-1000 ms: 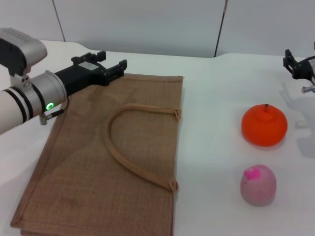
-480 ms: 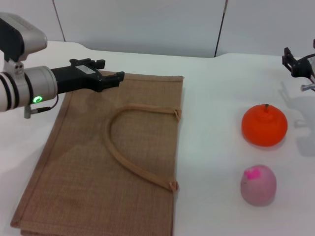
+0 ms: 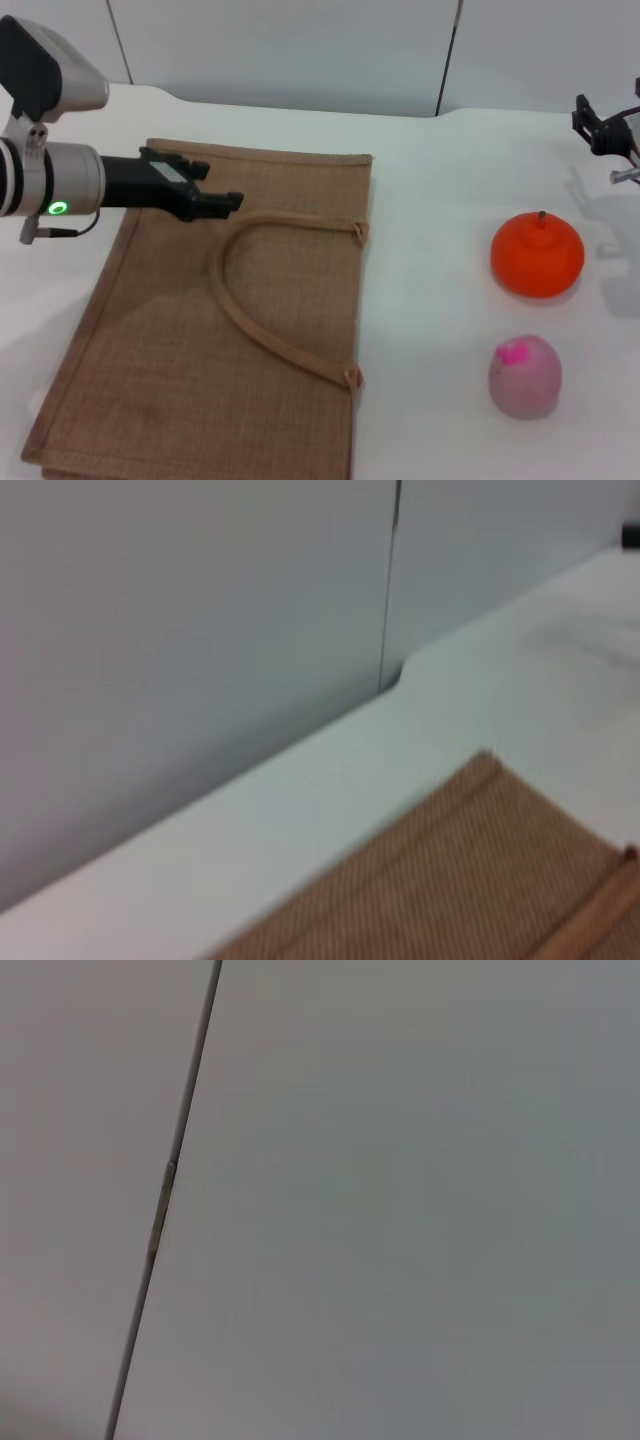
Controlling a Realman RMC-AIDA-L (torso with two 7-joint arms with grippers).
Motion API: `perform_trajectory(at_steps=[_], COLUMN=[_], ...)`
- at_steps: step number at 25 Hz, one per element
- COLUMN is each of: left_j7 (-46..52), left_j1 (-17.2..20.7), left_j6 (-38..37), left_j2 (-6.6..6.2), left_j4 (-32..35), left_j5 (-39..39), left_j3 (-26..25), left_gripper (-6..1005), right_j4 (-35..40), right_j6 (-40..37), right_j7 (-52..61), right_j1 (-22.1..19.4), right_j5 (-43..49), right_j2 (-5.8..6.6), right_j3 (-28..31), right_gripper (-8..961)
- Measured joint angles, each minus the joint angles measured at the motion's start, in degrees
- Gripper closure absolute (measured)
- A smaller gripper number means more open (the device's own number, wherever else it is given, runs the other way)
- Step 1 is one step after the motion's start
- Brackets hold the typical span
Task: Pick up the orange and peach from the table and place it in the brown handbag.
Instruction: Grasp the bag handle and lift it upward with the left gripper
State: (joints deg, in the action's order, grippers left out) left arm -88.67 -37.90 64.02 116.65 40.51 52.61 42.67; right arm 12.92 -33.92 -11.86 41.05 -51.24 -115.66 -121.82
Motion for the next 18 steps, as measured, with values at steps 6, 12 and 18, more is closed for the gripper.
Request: perform_trajectory(at_steps=[6, 12, 18], left_j7=[3.0, 4.0, 7.6], left_j1=[-0.9, -1.4, -2.6], left_j6=[2.3, 2.5, 1.9], left_j2=[-0.16, -0.21, -0.21], left_j4=[0.8, 0.9, 0.9], left_j5=[-5.7, -6.5, -10.1], left_j3=[0.1, 0.1, 0.1], left_gripper=[398, 447, 506], right_j4=[0.0, 0.0, 0.2], right_j6=[0.0, 0.0, 0.0], right_j7=[0.0, 0.0, 0.0], right_j1=[0.0, 0.0, 0.1], right_j5=[0.0, 0.0, 0.0], right_j2=[0.0, 0.0, 0.0], right_j3=[0.0, 0.0, 0.0], right_gripper=[196, 196, 196])
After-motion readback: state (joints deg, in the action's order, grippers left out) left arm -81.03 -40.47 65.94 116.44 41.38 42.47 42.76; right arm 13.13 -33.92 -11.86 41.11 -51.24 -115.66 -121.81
